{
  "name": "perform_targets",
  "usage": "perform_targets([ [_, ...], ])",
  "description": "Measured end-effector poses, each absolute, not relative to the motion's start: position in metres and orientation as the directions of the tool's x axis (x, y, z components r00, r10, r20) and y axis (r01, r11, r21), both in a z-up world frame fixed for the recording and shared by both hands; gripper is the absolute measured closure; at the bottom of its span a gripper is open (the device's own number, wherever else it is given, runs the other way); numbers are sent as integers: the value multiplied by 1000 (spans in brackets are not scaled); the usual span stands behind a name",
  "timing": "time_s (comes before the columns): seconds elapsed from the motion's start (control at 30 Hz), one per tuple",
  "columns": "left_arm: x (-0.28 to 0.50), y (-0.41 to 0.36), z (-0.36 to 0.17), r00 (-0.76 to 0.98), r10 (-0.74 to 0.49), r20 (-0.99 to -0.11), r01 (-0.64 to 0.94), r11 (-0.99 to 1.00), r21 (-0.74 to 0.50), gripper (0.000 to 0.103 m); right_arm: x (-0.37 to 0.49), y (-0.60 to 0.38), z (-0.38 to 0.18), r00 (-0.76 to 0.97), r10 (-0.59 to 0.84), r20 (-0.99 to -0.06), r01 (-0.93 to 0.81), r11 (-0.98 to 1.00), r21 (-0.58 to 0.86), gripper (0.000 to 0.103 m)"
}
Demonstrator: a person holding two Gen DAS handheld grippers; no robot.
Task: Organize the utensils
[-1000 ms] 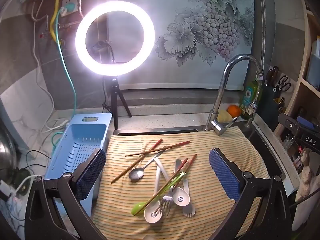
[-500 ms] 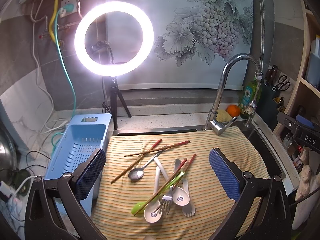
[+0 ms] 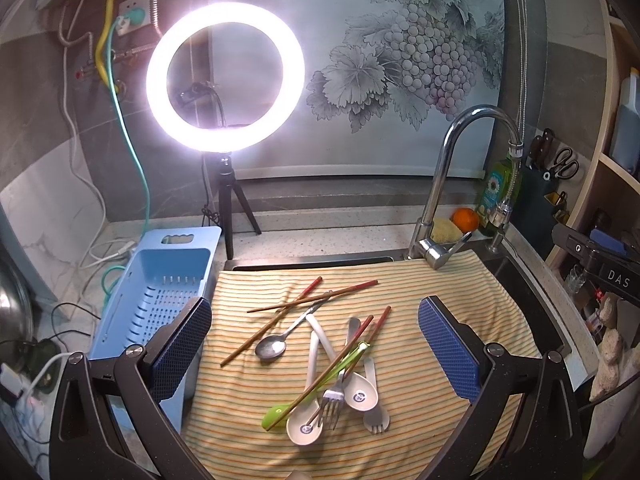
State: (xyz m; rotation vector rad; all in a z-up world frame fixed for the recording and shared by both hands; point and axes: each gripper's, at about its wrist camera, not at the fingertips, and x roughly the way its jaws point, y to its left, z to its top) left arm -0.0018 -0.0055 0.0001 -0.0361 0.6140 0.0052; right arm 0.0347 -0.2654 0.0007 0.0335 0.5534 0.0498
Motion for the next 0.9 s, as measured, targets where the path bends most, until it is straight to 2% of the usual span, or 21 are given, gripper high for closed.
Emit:
perform_targets([
  [0.67, -6, 6, -6, 767, 14, -641, -38, 999, -24, 0, 39, -259, -7, 833, 69, -548, -57, 998, 40, 1],
  [0.77, -8, 11, -9, 786, 16, -618, -47, 998, -33, 0, 40, -259, -10, 830, 82, -552, -64, 997, 51, 1],
  [0.9, -9, 26, -14, 773, 44, -632, -68, 998, -14, 0, 44, -259, -15, 823, 109, -557, -85, 994, 68, 1],
])
